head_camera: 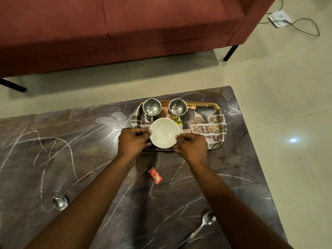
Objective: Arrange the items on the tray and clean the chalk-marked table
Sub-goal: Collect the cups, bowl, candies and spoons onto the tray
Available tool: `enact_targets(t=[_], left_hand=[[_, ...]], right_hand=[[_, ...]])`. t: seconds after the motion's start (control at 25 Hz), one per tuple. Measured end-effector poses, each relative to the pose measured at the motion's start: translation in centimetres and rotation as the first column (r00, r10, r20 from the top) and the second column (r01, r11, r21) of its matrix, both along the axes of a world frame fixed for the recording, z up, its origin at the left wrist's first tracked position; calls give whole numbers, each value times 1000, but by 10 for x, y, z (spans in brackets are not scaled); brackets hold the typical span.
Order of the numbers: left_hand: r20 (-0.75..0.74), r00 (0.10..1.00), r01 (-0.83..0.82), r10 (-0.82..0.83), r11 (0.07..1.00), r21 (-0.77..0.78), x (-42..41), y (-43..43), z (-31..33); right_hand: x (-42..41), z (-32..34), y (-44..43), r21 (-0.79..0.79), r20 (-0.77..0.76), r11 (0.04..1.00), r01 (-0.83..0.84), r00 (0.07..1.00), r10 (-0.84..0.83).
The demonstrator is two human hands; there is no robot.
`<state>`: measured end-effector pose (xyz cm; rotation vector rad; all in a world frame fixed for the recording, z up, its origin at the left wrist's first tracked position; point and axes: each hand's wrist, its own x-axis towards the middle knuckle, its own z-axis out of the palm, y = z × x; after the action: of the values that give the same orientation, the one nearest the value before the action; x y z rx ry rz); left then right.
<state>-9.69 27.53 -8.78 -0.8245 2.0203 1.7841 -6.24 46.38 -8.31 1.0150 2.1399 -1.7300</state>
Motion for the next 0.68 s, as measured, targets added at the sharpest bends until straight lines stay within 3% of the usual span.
enact_targets(t=[0.28,0.48,0.68], left_hand=[[-42,999,-7,4,997,-70,26,-42,14],[24,978,208,-209,941,-268,86,-58,7],[28,917,371,-398,825,-426,109,-30,-15]], right_hand=[[31,3,5,146,-52,989,-14,998,22],[89,-2,-23,199,96,914,-355,935,342],[108,-17,-51,285,135,849,-445,896,424]])
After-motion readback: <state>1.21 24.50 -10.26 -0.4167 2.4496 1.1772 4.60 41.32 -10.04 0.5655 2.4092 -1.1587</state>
